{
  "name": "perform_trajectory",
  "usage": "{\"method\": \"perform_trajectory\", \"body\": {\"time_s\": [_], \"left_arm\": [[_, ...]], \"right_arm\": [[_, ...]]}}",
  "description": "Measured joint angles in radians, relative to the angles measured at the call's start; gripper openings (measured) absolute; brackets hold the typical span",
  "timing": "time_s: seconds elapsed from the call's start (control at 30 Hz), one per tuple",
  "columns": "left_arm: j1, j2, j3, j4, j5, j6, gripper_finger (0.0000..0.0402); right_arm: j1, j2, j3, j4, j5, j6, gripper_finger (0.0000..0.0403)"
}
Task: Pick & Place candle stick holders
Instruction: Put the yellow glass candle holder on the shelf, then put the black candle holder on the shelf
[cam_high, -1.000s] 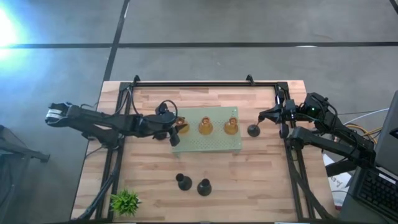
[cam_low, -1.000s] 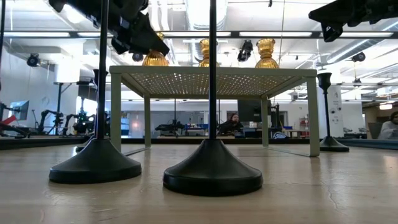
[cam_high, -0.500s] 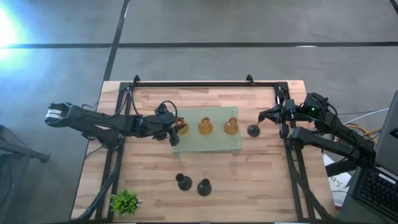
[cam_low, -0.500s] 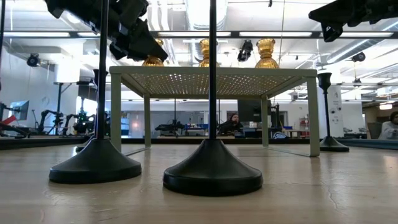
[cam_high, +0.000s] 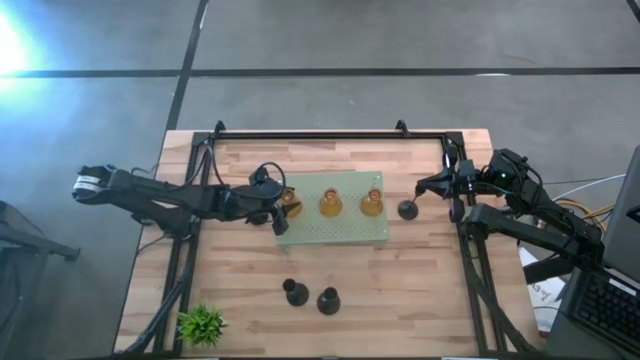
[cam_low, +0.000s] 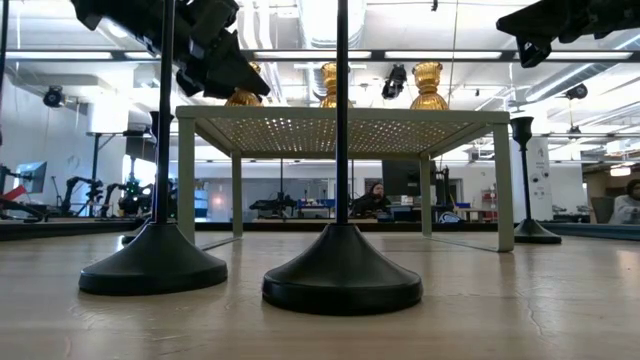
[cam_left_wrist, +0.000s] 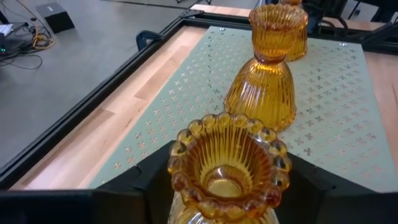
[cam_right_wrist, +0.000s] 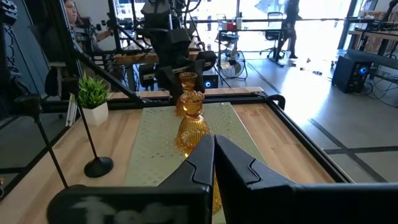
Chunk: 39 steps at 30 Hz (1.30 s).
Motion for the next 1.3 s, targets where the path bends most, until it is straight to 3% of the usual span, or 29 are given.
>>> {"method": "perform_trajectory", "body": {"time_s": [0.43,0.83,1.13,1.3], "left_arm": [[0.000,-0.026,0.003,0.013,0.001,0.013,0.0255],[0.000,-0.121,0.082,-0.006,0.078,0.120,0.0258],[0.000,-0.298,0.148,-0.210,0.075,0.155,0.0257],[-0.001,-0.380,0.153,-0.432,0.055,0.028,0.0257]], "right_arm": [[0.000,0.000,0.000,0.000,0.000,0.000,0.0009],[0.000,0.000,0.000,0.000,0.000,0.000,0.0009],[0.000,0.000,0.000,0.000,0.000,0.000,0.0009],[0.000,0.000,0.000,0.000,0.000,0.000,0.0009]]}}
